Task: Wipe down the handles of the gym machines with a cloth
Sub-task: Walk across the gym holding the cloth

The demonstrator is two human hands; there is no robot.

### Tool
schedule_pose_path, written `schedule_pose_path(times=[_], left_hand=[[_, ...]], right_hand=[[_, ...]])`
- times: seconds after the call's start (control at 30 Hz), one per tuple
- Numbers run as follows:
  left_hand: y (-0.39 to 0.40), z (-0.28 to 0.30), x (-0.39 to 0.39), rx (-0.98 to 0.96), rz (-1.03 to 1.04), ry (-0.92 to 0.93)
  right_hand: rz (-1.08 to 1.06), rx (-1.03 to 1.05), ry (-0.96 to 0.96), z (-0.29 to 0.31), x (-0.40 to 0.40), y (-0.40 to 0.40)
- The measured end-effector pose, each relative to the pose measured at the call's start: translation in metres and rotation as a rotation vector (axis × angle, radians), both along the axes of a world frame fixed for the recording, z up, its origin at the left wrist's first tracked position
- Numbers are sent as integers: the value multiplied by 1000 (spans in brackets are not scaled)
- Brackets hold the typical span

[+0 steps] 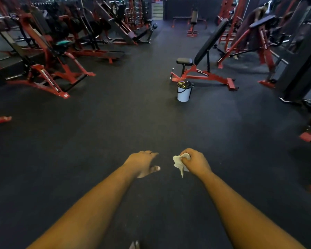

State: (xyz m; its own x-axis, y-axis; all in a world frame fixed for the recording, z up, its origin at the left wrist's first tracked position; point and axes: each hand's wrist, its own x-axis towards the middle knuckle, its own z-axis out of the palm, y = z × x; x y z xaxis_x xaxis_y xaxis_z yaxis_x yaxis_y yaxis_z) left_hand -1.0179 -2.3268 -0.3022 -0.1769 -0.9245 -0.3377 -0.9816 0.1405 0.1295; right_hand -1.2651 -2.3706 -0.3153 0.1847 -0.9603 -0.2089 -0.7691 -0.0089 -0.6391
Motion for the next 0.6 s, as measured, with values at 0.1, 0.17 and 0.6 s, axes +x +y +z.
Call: schedule_pose_path(times=[0.1, 0.17, 0.6], left_hand=[[-61, -13, 15, -9, -2, 20], [-102, -24, 29, -14, -6, 40], [-388, -23, 123, 43, -58, 80]], right_hand=[[4, -4, 7, -8, 16, -63], [-11, -16, -1, -12, 30, -105], [-124, 60, -89, -29, 104, -346]])
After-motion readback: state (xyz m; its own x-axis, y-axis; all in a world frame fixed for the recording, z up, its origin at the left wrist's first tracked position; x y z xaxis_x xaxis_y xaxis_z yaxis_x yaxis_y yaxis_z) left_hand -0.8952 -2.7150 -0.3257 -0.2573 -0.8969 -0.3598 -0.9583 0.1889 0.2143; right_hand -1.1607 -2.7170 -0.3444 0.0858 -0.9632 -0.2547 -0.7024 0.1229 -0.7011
